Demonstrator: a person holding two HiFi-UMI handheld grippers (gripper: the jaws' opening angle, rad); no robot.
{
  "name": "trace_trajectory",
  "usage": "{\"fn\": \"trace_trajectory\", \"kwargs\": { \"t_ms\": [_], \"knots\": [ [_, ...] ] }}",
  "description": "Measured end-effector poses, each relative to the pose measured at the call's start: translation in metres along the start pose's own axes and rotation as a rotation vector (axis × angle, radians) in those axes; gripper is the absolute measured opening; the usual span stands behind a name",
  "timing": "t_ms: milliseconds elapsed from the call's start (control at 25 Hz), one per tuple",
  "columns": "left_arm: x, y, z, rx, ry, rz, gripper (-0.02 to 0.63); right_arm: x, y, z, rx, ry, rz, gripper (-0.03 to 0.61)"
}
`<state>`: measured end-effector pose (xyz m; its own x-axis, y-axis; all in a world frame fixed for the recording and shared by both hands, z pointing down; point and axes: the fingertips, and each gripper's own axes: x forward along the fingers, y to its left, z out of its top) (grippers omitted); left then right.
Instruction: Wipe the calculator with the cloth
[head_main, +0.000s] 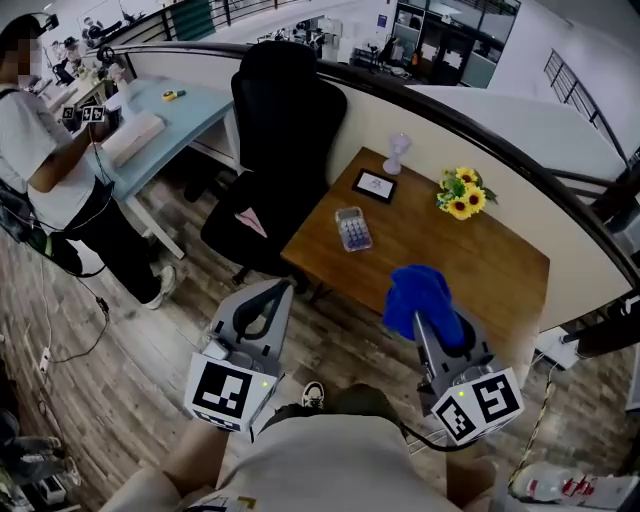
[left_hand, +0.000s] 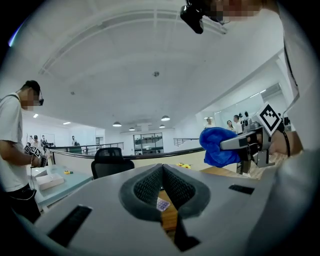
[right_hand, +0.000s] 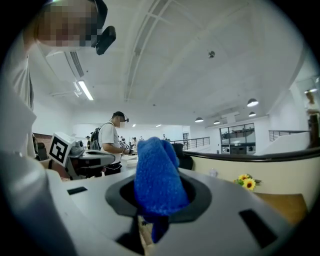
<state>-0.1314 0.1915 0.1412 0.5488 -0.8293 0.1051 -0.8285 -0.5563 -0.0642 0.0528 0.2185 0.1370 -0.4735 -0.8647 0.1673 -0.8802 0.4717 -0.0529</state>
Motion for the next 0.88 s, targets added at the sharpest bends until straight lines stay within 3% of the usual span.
{"fn": "trace_trajectory", "kwargs": {
  "t_ms": [480,880],
  "knots": [
    [0.072,0.01,-0.005,0.017,0.021,-0.037,0.003,0.052,-0.061,-0.004,0.039,0.008,-0.028,0.106],
    [0.183,0.025,-0.011,0.038,0.075,-0.008,0.003,0.126,-0.14,-0.011,0.051,0.044,0.046,0.106]
  ]
}}
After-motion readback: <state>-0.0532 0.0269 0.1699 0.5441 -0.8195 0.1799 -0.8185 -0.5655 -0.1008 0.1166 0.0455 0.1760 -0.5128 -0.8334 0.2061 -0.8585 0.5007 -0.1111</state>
